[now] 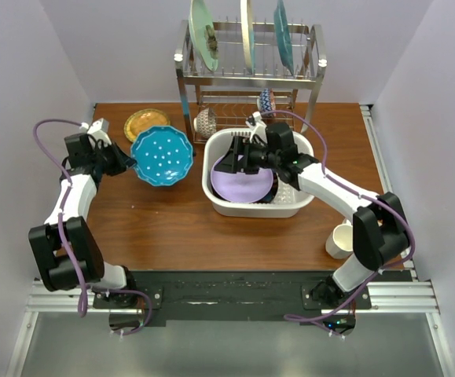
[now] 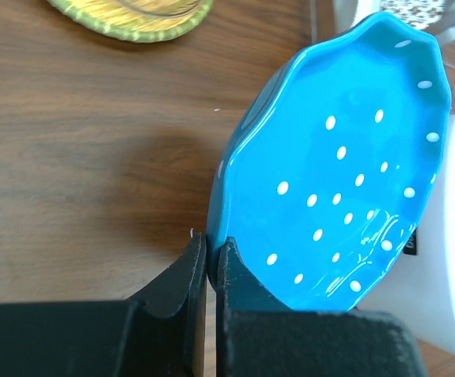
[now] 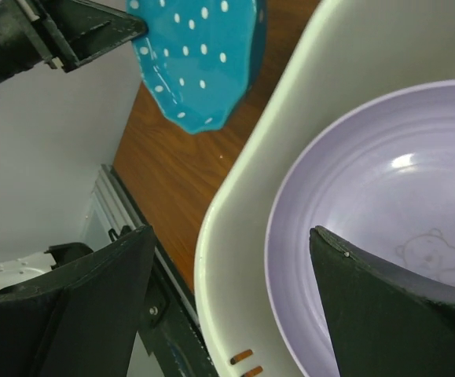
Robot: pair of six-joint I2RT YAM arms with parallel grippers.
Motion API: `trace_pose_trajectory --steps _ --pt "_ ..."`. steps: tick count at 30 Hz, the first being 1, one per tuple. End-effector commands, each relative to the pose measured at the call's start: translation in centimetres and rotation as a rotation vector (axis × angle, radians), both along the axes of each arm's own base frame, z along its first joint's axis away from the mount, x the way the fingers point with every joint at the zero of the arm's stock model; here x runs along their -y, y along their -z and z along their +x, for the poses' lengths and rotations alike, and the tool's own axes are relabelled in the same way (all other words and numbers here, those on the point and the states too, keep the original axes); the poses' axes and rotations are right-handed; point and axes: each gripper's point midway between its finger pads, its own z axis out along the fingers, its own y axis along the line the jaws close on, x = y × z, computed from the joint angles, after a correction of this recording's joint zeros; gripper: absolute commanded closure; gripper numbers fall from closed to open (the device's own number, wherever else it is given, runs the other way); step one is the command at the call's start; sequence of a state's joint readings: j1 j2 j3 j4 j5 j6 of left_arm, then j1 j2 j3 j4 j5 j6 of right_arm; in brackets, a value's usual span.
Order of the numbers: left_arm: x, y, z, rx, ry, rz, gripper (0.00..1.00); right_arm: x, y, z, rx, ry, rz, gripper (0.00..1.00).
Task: Place the plates into the plastic bin on the countertop
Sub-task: Pick up the plate at the center of the board.
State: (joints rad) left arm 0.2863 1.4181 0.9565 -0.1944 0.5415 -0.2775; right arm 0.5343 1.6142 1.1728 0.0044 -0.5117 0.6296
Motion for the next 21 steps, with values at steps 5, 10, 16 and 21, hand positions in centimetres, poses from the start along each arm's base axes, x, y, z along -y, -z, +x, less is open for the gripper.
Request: trace_pose_trajectory --steps 5,10,16,21 --pt "2.9 -8.5 0.7 0.320 0.161 -0.081 1.00 -1.6 -4.6 0.4 0.077 -0.045 0.101 0.17" --pt "4.2 -9.4 0.2 0.367 0.228 -0.123 1.00 -1.6 -5.4 0.4 0.090 -0.044 0.108 0.17" --pt "5.8 -10.3 -0.8 0.423 0.329 -0.186 1.00 -1.9 -5.3 0.4 0.083 -0.048 0.126 0.17" --pt "7.4 -10.6 -1.5 0.441 0.412 -0.214 1.00 -3.0 -4.9 0.2 0.070 -0.080 0.137 0.17"
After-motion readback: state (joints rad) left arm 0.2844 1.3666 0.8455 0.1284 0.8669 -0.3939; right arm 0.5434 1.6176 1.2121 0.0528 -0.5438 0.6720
